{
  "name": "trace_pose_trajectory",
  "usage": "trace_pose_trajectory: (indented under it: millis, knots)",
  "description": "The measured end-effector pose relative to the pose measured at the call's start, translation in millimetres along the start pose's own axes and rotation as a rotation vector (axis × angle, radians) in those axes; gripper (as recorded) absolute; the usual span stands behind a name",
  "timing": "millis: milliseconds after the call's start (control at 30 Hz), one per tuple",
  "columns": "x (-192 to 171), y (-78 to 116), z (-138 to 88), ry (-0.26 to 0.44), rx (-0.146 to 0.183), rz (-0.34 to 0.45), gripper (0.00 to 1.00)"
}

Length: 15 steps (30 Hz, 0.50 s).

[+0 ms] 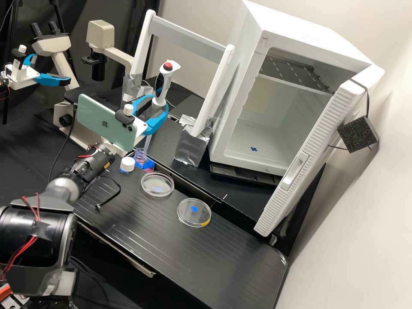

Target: Use the pipette

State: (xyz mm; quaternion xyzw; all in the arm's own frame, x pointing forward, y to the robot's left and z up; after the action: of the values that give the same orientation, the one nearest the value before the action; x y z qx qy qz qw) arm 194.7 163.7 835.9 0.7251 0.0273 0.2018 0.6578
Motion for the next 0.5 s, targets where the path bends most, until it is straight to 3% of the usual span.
trace_pose_trajectory:
  millis: [500]
  knots:
    - [-4.9, 24.5, -7.3, 0.041, 0.049, 0.079, 0.0]
